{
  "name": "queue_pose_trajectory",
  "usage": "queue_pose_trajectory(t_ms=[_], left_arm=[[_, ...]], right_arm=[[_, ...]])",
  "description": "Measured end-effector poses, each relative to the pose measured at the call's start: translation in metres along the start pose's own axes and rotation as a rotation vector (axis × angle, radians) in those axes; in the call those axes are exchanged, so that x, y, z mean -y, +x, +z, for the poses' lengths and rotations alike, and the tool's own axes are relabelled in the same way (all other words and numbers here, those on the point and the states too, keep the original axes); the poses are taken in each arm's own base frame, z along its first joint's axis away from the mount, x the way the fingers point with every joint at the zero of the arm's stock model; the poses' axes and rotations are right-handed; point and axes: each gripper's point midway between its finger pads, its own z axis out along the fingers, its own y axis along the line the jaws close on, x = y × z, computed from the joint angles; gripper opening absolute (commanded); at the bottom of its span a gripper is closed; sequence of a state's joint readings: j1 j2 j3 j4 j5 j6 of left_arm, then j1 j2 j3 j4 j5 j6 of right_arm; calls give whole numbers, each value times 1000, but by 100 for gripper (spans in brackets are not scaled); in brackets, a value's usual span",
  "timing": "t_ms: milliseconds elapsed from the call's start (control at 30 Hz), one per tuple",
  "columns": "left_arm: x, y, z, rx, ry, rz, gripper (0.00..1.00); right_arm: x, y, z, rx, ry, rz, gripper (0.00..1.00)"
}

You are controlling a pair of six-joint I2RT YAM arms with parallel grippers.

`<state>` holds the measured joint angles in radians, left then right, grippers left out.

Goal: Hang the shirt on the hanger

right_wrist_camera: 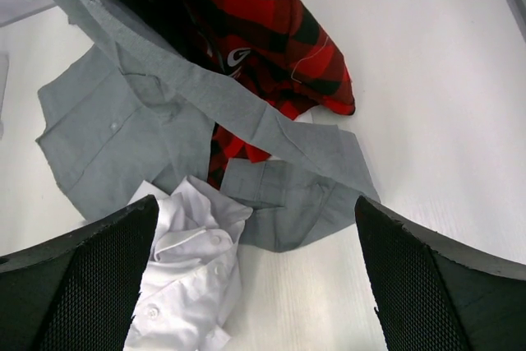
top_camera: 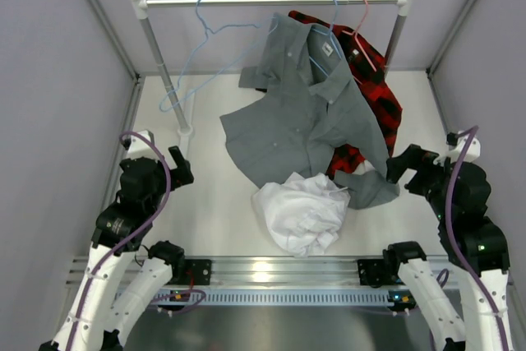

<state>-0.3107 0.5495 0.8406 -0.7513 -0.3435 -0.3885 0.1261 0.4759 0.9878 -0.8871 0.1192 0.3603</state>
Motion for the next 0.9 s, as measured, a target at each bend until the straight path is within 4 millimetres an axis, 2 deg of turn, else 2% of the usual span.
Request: queue_pose_trajectory(t_ms=[167, 333, 400, 467, 567, 700, 800, 900], left_arm=[[-1, -1, 0, 3, -6, -2, 98], [-1, -1, 0, 5, -8, -3, 98], [-1, -1, 1, 6, -7, -3, 98], [0, -1, 2, 5, -5, -3, 98], [3, 2, 4, -6, 8, -1, 98], [9, 8, 9, -39, 35, 9, 98], [18, 13, 11, -66, 80, 22, 98], [34, 18, 13, -103, 160, 35, 98]], right_arm=[[-15, 4, -3, -24, -90, -4, 99], [-62, 25, -3, -131, -356, 31, 97], [-83, 44, 4, -228, -474, 85, 96], [-93, 69, 19, -334, -527, 138, 96], [-93, 114, 37, -483, -511, 189, 97], [-89, 160, 54, -602, -447, 211, 93], [-84, 191, 71, -640, -397, 236, 82], [-86, 222, 79, -697, -398, 255, 56]])
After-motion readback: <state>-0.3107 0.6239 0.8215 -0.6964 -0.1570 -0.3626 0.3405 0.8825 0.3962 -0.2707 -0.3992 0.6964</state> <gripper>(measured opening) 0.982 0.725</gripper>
